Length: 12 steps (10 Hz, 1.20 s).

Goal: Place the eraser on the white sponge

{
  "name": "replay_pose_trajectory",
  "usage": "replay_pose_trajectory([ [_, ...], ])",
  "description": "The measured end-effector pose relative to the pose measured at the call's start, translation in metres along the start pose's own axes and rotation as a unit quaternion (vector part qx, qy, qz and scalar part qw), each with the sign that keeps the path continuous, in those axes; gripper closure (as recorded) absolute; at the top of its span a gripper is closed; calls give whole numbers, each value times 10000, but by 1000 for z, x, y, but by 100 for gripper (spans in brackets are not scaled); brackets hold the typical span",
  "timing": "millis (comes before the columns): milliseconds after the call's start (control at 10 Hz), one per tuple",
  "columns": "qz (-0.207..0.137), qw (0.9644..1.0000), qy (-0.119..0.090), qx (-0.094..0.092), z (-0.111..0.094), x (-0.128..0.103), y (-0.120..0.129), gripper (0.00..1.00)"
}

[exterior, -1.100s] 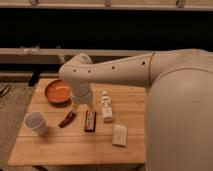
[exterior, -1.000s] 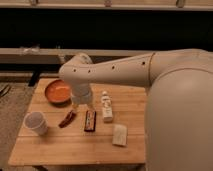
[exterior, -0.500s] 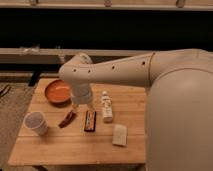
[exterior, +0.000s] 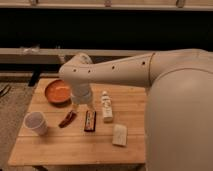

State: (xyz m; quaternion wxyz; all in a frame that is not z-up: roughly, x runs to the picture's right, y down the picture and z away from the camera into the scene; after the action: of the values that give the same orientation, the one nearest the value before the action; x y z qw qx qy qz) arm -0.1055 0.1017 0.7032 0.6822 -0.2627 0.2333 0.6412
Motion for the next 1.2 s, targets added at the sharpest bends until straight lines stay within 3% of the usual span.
replay_pose_trajectory([
  [1000,-2,10000,-4,1,0,0,0,35],
  [1200,-2,9999,-46,95,1,-8,-4,35],
])
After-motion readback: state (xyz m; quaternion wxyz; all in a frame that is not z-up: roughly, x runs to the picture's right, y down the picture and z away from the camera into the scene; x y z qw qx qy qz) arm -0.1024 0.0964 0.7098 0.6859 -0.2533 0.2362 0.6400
